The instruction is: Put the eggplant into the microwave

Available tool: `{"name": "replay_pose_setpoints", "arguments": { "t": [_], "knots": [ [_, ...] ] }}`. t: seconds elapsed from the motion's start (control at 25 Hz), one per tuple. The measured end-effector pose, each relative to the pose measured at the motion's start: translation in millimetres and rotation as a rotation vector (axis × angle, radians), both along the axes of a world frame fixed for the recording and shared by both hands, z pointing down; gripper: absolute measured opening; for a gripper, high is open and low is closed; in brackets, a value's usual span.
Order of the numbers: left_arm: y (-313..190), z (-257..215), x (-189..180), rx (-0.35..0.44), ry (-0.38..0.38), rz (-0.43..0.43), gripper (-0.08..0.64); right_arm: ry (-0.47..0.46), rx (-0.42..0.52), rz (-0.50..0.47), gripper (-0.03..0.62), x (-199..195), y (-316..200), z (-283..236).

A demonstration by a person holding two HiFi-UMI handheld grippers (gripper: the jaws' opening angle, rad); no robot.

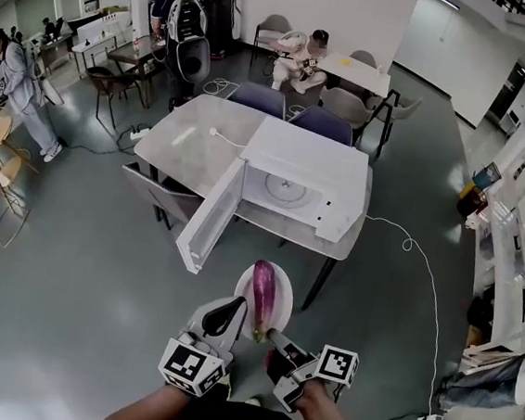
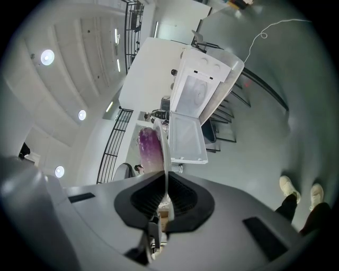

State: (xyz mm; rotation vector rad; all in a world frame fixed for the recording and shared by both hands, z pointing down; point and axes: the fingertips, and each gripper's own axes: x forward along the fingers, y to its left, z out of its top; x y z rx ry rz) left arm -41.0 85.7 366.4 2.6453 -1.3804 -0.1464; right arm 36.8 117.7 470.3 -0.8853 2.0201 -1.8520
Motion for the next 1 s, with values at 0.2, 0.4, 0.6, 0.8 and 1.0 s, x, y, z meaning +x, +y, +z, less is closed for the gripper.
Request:
{"name": "replay_pose_setpoints", "arguments": {
  "t": [0.2, 0.4, 0.6, 0.8, 1.0],
  "knots": [
    [-40.2, 4.0, -16.8, 0.000, 0.007, 0.050, 0.008, 0.019, -0.014, 0.055, 0.018, -15.7, -39.6, 6.0],
    [-74.3, 4.8, -27.8, -0.002, 0.022, 0.074, 0.008, 0.025, -0.019, 0.085, 0.018, -25.6, -70.5, 6.5],
    [-99.1, 1.1, -31.7, 0.000, 0.034, 0.080, 0.008, 0.030, -0.022, 0.100, 0.018, -27.5, -95.5, 6.6],
    [-122.8, 0.9, -31.4, 0.000, 0.037, 0.071, 0.008, 0.020, -0.032, 0.094, 0.018, -29.2, -124.7, 10.1],
    [-159.0, 7.4, -26.1, -0.014, 0.028, 0.048, 0.008, 0.021, -0.051, 0.070, 0.018, -23.8, -164.5, 22.8]
  ]
}}
